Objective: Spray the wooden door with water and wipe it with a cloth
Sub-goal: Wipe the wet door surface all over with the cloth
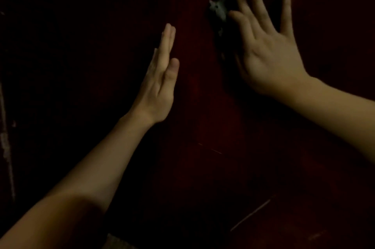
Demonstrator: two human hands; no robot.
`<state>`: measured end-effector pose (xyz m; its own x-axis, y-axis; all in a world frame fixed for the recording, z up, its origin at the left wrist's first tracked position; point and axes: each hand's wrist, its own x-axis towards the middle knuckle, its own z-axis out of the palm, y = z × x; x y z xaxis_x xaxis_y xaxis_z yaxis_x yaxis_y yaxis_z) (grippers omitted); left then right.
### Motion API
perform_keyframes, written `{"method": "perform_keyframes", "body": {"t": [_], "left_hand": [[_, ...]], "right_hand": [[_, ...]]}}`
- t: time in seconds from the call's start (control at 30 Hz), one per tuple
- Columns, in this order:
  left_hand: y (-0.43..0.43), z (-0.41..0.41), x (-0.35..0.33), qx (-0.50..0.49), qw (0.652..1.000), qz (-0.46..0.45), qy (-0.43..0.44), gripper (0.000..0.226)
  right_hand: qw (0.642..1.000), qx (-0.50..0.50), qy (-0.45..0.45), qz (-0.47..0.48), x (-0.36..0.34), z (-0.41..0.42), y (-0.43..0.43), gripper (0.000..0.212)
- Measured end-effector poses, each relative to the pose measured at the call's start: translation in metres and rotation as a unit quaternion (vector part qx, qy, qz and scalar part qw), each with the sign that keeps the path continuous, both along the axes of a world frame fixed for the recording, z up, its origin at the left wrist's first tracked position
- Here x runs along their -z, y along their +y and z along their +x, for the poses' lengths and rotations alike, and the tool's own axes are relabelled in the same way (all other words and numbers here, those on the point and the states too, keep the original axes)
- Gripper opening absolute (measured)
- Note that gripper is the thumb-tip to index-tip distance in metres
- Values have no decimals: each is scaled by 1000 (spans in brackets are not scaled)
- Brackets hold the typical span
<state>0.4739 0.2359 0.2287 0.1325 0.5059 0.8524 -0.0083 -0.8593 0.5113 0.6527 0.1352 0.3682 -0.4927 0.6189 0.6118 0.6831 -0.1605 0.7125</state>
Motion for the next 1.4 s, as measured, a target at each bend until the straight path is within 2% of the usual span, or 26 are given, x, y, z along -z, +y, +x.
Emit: {"method": "perform_keyframes", "body": {"t": [0.13,0.27,0.4,0.53,0.7,0.8,0.9,1.03,1.2,1.33,1.4], "left_hand": [[-5,-1,13,16,999,-30,-10,59],[-3,13,43,-93,994,6,51,59],[-8,26,50,-110,993,-8,41,61],[-14,34,72,-150,982,-6,117,71],[-18,29,74,-116,985,-29,123,74],[-18,19,73,-82,989,-38,117,69],[-16,15,77,-89,987,-37,132,63],[-21,23,82,-125,981,-23,149,66],[-36,57,85,-174,976,-24,131,68],[-61,101,86,-192,963,35,187,69],[-76,125,79,-211,959,34,189,71]], "right_hand": [[999,11,-20,-31,59,0,1,73],[997,6,-26,-74,163,0,2,76],[997,-23,-13,-74,212,17,-5,72],[996,-1,93,11,212,27,-24,73],[950,76,282,107,233,56,-62,66],[939,60,323,104,236,44,-56,63],[959,43,273,57,248,15,-37,62],[981,22,195,-15,276,-9,-19,76],[984,55,167,21,261,38,-51,75],[979,91,171,69,245,107,-95,67],[970,108,195,98,231,137,-119,63]]}}
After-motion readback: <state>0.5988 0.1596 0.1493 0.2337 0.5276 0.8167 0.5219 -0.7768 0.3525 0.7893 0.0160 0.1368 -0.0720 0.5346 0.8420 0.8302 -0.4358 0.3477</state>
